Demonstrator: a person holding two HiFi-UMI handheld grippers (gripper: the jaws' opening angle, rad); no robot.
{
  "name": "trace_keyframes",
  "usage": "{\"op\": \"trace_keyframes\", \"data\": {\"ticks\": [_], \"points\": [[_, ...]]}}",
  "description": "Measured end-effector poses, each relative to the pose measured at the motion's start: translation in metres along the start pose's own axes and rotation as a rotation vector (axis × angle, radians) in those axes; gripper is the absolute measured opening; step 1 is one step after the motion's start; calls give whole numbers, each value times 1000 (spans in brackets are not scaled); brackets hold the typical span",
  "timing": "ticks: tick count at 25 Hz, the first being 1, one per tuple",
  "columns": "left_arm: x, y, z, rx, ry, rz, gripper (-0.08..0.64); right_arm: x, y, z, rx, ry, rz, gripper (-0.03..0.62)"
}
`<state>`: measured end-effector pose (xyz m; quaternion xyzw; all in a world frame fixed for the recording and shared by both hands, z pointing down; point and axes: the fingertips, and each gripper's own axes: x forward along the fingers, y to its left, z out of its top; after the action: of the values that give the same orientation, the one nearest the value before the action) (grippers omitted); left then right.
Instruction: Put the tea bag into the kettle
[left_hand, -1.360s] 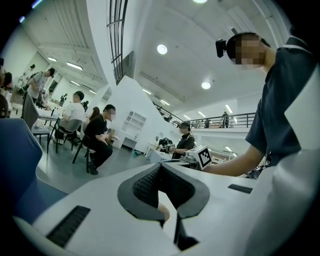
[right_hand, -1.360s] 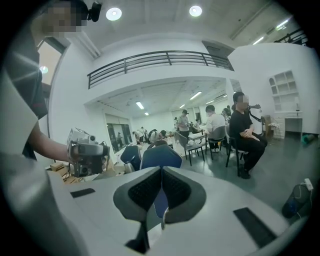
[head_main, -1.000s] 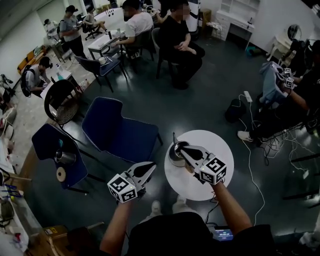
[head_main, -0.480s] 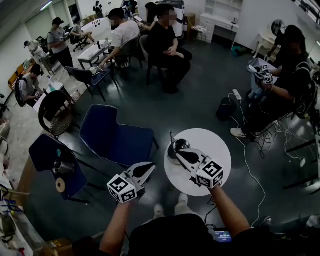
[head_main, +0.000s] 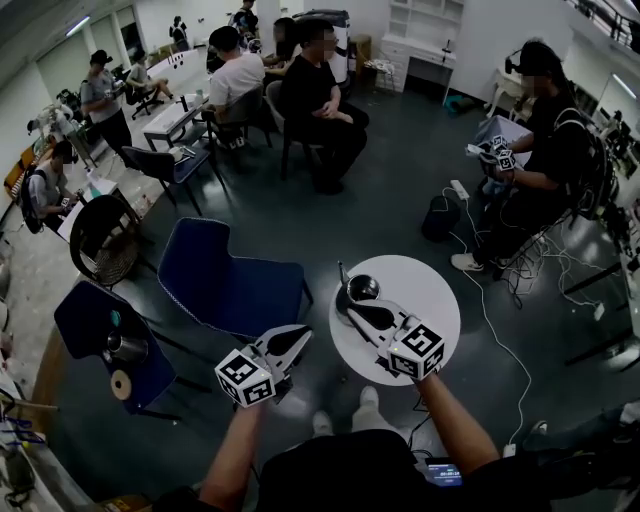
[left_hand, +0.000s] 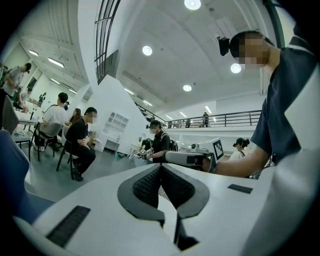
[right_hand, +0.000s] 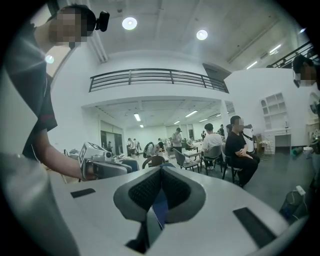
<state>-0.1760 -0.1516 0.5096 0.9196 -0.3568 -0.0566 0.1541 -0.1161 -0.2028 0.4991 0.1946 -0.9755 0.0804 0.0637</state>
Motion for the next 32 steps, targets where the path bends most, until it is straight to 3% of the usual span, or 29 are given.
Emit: {"op": "trace_keyframes", "data": {"ticks": [19, 32], "points": [[1, -26, -14, 25, 27, -82, 15, -30, 31, -1, -12, -40, -82, 21], [32, -105, -32, 27, 19, -108, 15, -113, 41, -15, -8, -41, -95, 20]]}}
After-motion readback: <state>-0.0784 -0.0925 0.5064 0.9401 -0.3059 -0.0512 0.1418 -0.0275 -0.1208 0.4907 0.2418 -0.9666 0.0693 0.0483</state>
